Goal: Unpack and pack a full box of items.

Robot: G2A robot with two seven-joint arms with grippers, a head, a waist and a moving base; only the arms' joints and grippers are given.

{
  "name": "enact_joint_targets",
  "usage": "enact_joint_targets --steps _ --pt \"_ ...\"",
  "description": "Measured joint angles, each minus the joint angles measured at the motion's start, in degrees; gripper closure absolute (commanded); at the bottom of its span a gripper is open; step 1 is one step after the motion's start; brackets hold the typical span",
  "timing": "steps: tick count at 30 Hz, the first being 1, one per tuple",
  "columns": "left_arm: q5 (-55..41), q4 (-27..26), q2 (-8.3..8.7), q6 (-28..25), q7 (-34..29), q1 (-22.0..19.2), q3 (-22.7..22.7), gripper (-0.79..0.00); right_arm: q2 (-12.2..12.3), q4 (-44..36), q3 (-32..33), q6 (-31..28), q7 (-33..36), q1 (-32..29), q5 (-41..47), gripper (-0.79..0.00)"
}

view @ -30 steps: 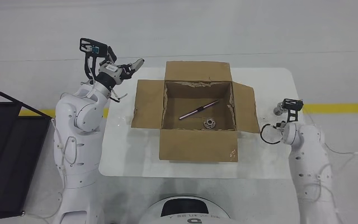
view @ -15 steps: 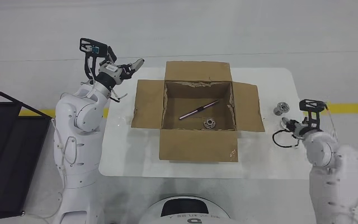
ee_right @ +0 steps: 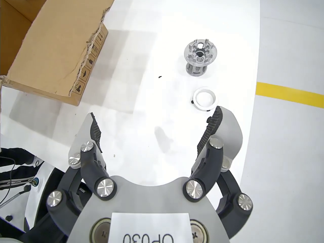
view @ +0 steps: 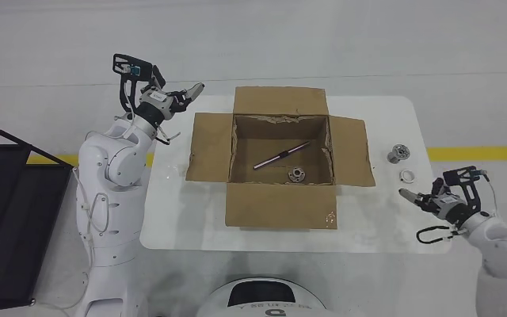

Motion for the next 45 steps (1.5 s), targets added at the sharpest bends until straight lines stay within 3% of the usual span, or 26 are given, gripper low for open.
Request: enact_joint_targets --steps 3,5,9,15,21,30,33,36,38,40,45 --pt "0.0 0.0 0.0 0.0 0.0 0.0 0.0 -0.785 0.04 2.29 -1.0 -3.45 -2.13 0.16 3.66 -0.785" --pt "0.0 0.0 0.0 0.0 0.0 0.0 0.0 -0.785 0.62 3.43 -1.16 -10.36 -2.4 1.03 10.5 -0.785" --pt "0.0 0.0 0.0 0.0 0.0 0.0 0.0 -0.785 1.82 -2.84 -4.78 -17.98 1.43 3.85 17.61 -0.785" --pt "0.0 0.0 0.0 0.0 0.0 0.0 0.0 -0.785 3.77 -10.96 -17.81 -11.96 9.36 12.55 16.12 -0.785" --pt "0.0 0.0 0.0 0.0 0.0 0.0 0.0 -0.785 4.83 -7.55 -33.12 -5.1 16.18 23.99 14.89 -0.785" --pt "0.0 0.0 0.0 0.0 0.0 0.0 0.0 -0.785 4.91 -6.61 -34.98 -3.63 17.42 25.77 14.87 -0.785" --pt "0.0 0.0 0.0 0.0 0.0 0.0 0.0 -0.785 5.25 -11.79 -37.0 -2.22 18.6 24.66 8.51 -0.785" --pt "0.0 0.0 0.0 0.0 0.0 0.0 0.0 -0.785 5.38 -14.44 -43.95 1.16 22.47 28.27 1.66 -0.785" --pt "0.0 0.0 0.0 0.0 0.0 0.0 0.0 -0.785 5.07 -12.39 -48.97 2.78 24.09 32.85 1.26 -0.696" --pt "0.0 0.0 0.0 0.0 0.0 0.0 0.0 -0.785 4.66 -9.01 -52.87 4.01 25.31 37.29 2.14 -0.708" --pt "0.0 0.0 0.0 0.0 0.0 0.0 0.0 -0.785 3.26 4.66 -63.64 8.47 29.78 50.1 4.54 -0.653"
